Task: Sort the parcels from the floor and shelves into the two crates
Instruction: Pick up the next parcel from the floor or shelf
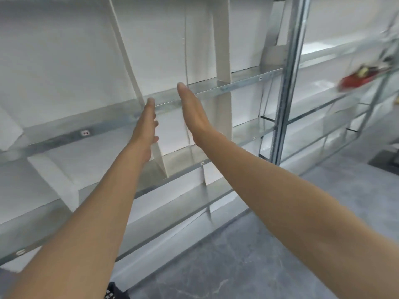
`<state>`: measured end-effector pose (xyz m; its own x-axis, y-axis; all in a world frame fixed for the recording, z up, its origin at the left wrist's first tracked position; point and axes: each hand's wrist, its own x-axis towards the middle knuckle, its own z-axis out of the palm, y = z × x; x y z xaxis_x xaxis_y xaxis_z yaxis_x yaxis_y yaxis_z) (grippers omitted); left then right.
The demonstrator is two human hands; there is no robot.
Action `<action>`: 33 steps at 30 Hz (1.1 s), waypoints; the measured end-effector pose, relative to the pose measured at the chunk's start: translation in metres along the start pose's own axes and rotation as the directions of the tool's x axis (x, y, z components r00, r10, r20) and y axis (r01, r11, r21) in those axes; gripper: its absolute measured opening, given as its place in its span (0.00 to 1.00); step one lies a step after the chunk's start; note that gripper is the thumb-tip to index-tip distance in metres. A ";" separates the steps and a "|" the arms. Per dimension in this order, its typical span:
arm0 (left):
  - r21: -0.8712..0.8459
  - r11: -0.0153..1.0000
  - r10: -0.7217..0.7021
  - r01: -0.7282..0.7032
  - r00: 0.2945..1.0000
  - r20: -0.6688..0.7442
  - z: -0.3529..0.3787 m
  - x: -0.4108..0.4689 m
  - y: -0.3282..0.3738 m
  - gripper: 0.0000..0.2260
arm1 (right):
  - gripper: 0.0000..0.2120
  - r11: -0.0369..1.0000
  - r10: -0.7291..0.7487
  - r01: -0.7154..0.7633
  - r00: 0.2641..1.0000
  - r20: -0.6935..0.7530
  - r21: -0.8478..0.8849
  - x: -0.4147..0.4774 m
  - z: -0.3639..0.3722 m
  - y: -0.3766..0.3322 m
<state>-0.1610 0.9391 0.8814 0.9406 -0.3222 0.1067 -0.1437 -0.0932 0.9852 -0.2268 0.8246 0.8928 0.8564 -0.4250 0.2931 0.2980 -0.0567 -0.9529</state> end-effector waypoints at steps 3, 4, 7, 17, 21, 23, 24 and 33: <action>0.001 1.000 -0.012 0.012 0.995 0.102 0.064 0.019 -0.004 0.32 | 0.27 0.998 0.008 -0.015 0.994 -0.112 -0.059 0.007 -0.067 0.008; 0.002 1.000 -0.018 0.018 0.991 0.136 0.084 0.024 -0.006 0.31 | 0.27 0.997 0.015 -0.027 0.988 -0.153 -0.076 0.009 -0.088 0.012; 0.034 0.999 -0.036 0.028 0.965 0.260 0.144 0.036 -0.015 0.30 | 0.27 0.992 0.036 -0.068 0.959 -0.282 -0.103 0.009 -0.150 0.029; 0.133 0.990 -0.128 0.054 0.755 0.643 0.308 0.079 -0.075 0.27 | 0.31 0.968 0.150 -0.240 0.777 -0.611 -0.069 0.008 -0.297 0.111; 0.181 0.980 -0.190 0.079 0.629 0.754 0.354 0.106 -0.108 0.29 | 0.35 0.951 0.198 -0.309 0.683 -0.703 -0.032 0.015 -0.329 0.146; 0.196 0.975 -0.218 0.100 0.576 0.788 0.372 0.118 -0.124 0.29 | 0.37 0.940 0.224 -0.340 0.636 -0.738 -0.008 0.017 -0.342 0.162; 0.207 0.972 -0.233 0.110 0.554 0.799 0.381 0.123 -0.132 0.29 | 0.38 0.938 0.232 -0.347 0.615 -0.754 0.006 0.018 -0.348 0.171; 0.358 0.922 -0.386 0.146 0.405 0.829 0.461 0.156 -0.201 0.28 | 0.34 0.902 0.331 -0.415 0.481 -0.812 0.122 0.022 -0.410 0.247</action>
<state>-0.1275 0.4731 0.6379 0.1820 -0.8753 -0.4481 -0.1058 -0.4705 0.8761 -0.3076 0.4311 0.6319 0.1688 -0.9565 -0.2379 -0.0353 0.2353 -0.9713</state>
